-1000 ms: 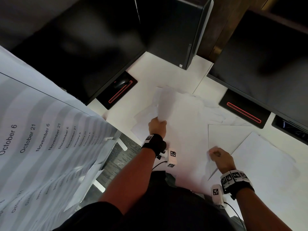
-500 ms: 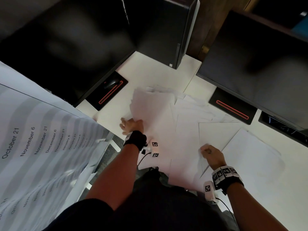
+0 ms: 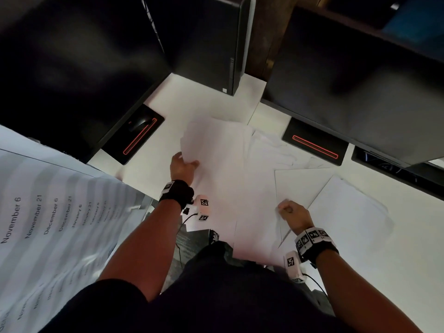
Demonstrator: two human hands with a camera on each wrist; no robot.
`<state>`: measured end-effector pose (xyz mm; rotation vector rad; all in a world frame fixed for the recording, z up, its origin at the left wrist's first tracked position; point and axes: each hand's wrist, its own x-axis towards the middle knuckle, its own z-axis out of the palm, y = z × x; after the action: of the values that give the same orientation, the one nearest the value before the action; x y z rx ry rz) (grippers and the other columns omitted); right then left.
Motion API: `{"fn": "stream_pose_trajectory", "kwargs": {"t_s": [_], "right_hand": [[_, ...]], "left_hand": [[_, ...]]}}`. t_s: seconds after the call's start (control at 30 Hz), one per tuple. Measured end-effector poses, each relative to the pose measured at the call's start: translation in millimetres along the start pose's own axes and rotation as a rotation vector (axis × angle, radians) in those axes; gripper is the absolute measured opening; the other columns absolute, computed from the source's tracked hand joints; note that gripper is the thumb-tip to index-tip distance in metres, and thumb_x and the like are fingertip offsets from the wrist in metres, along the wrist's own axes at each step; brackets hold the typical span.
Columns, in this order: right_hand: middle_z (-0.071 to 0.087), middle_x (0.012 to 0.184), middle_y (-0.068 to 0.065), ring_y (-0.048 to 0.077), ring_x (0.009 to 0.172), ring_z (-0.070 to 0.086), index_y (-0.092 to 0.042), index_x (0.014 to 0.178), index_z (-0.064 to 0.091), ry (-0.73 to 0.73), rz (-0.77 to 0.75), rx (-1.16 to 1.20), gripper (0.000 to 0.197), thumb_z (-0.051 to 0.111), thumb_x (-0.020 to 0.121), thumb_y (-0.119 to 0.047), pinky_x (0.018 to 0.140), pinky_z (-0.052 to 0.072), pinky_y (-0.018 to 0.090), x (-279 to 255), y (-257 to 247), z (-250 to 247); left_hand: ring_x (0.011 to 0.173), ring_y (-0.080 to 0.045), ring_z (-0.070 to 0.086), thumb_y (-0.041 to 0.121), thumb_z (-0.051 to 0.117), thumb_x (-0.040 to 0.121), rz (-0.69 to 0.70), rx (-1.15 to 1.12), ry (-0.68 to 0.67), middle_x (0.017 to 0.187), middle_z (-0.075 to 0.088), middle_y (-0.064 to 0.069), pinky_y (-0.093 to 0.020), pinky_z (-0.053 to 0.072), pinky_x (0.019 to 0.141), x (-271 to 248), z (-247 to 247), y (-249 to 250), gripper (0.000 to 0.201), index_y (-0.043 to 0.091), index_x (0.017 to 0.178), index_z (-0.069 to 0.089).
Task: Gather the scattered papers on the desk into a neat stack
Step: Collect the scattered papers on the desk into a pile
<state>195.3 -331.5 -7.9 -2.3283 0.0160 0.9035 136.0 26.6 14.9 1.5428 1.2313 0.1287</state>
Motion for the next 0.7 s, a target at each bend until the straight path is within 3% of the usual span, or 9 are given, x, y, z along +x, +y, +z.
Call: {"fn": "stream_pose_trajectory", "kwargs": {"t_s": [0.07,0.13,0.17,0.2,0.3,0.43,0.53,0.6,0.7], "right_hand": [[0.069,0.081,-0.009,0.015,0.084,0.063,-0.022,0.090,0.071,0.019,0.003,0.001,0.006,0.066,0.089,-0.024,0.082,0.047,0.026,-2.0,0.9,-3.2],[0.071,0.082,-0.007,0.015,0.082,0.066,-0.026,0.089,0.071,0.081,0.001,0.018,0.006,0.065,0.088,-0.027,0.079,0.050,0.028,-5.0,6.0,-10.4],[0.072,0.083,-0.006,0.016,0.081,0.066,-0.027,0.089,0.071,0.121,0.004,0.023,0.007,0.064,0.088,-0.027,0.077,0.050,0.029,-7.0,11.3,-15.3],[0.072,0.085,-0.005,0.017,0.082,0.066,-0.026,0.091,0.071,0.165,0.021,0.017,0.008,0.064,0.088,-0.026,0.076,0.049,0.029,-9.3,18.1,-21.4],[0.070,0.100,0.002,0.026,0.094,0.066,-0.023,0.102,0.070,0.340,0.151,0.005,0.016,0.065,0.087,-0.022,0.081,0.049,0.032,-19.6,47.2,-42.4],[0.047,0.131,0.016,0.039,0.119,0.049,-0.016,0.125,0.057,0.502,0.513,-0.074,0.048,0.075,0.081,-0.023,0.098,0.045,0.052,-37.2,92.4,-68.1],[0.036,0.138,0.018,0.042,0.126,0.039,-0.012,0.138,0.041,0.503,0.717,-0.077,0.082,0.084,0.073,-0.037,0.099,0.041,0.060,-48.1,115.1,-78.7],[0.035,0.137,0.021,0.043,0.127,0.038,-0.004,0.141,0.035,0.487,0.786,-0.063,0.098,0.085,0.068,-0.045,0.099,0.040,0.061,-50.8,121.0,-82.4],[0.037,0.136,0.022,0.043,0.129,0.038,0.000,0.139,0.034,0.448,0.834,-0.081,0.104,0.084,0.066,-0.054,0.101,0.038,0.060,-50.5,121.4,-85.3]], "left_hand": [[0.127,-0.030,0.055,0.010,0.080,0.071,0.079,0.075,0.068,0.139,0.056,-0.017,-0.035,0.046,0.104,-0.7,-1.9,-4.8,0.078,-0.004,0.141,0.048],[0.145,-0.035,0.030,0.017,0.077,0.078,0.188,0.319,0.119,0.154,0.038,-0.017,-0.047,0.031,0.117,-4.6,2.9,-19.8,0.053,-0.004,0.125,0.064],[0.144,-0.036,0.030,0.018,0.074,0.082,0.250,0.390,0.136,0.154,0.039,-0.015,-0.049,0.030,0.117,-7.3,5.4,-25.2,0.043,-0.003,0.119,0.069],[0.138,-0.037,0.040,0.018,0.071,0.083,0.252,0.339,0.115,0.148,0.047,-0.016,-0.048,0.037,0.113,-14.8,6.8,-24.6,0.040,-0.003,0.117,0.069],[0.109,-0.035,0.066,0.012,0.068,0.089,0.213,0.178,0.099,0.117,0.069,-0.022,-0.032,0.049,0.090,-25.3,7.1,-24.9,0.032,-0.004,0.118,0.066],[0.108,-0.033,0.067,0.014,0.071,0.090,0.115,0.078,0.127,0.116,0.070,-0.023,-0.030,0.049,0.089,-21.4,-3.0,-30.9,0.034,-0.004,0.119,0.067],[0.104,-0.031,0.069,0.012,0.073,0.088,0.044,-0.035,0.145,0.113,0.071,-0.020,-0.030,0.051,0.087,-5.6,-18.0,-31.1,0.034,-0.004,0.117,0.067],[0.094,-0.027,0.068,0.011,0.072,0.088,0.016,-0.105,0.085,0.108,0.071,-0.018,-0.032,0.052,0.082,1.2,-27.6,-24.0,0.030,-0.005,0.114,0.067],[0.079,-0.023,0.060,0.018,0.073,0.090,-0.022,-0.098,0.025,0.082,0.063,-0.011,-0.032,0.049,0.069,13.8,-42.0,-22.5,0.021,0.003,0.085,0.059]]}}
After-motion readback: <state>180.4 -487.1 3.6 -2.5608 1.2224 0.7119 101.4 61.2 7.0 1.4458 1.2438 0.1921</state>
